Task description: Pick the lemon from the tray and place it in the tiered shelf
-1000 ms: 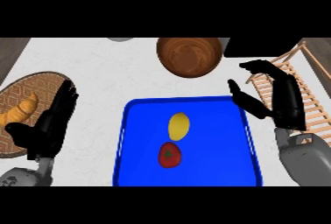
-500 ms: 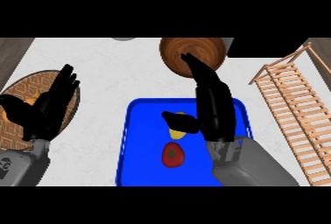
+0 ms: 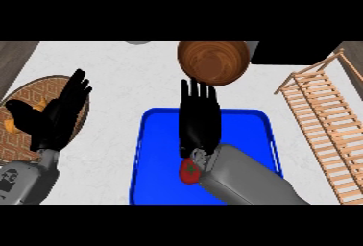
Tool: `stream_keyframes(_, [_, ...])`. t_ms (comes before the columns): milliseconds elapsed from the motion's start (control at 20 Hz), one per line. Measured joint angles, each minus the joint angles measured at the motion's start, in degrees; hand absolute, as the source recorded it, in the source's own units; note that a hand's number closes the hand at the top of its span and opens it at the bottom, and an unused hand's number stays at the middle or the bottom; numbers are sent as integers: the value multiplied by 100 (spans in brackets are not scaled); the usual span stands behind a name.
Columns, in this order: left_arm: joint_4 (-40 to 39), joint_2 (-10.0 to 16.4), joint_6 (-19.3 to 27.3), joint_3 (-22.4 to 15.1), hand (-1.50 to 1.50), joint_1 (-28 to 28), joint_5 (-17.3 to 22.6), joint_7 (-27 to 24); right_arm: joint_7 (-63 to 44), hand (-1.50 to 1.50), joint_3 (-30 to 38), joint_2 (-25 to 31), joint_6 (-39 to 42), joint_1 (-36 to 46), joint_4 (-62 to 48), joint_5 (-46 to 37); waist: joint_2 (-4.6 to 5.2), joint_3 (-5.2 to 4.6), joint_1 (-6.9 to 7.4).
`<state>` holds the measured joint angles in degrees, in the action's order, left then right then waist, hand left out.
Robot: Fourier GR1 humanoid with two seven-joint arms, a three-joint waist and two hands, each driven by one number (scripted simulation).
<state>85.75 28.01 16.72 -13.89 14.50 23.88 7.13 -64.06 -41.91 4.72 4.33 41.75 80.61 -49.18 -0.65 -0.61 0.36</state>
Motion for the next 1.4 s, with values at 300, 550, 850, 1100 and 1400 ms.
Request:
stream_keyframes(300, [-49, -20, -85, 25, 0, 77, 18, -8, -326, -150, -149, -239, 754, 550, -926, -77, 27, 18, 108])
stream_keyframes(550, [-177, -54, -213, 28, 0, 167, 15, -56, -483, -150, -186, -293, 984, 938, -1551, 213, 63, 30, 209])
stream_keyframes(850, [-266, -28, -301, 86, 0, 305, 33, 4, -576, -150, -296, -301, 1250, 1132, -2322, 450, 69, 34, 250])
stream_keyframes(1100, [-366, -119, -304, 71, 0, 367, 3, -10, -610, -150, -431, -300, 1439, 1246, -2734, 595, 61, 37, 243])
stream_keyframes(1400, [-419, -151, -319, 98, 0, 381, -27, -28, -619, -150, -518, -300, 1617, 1297, -3045, 766, 37, 40, 235])
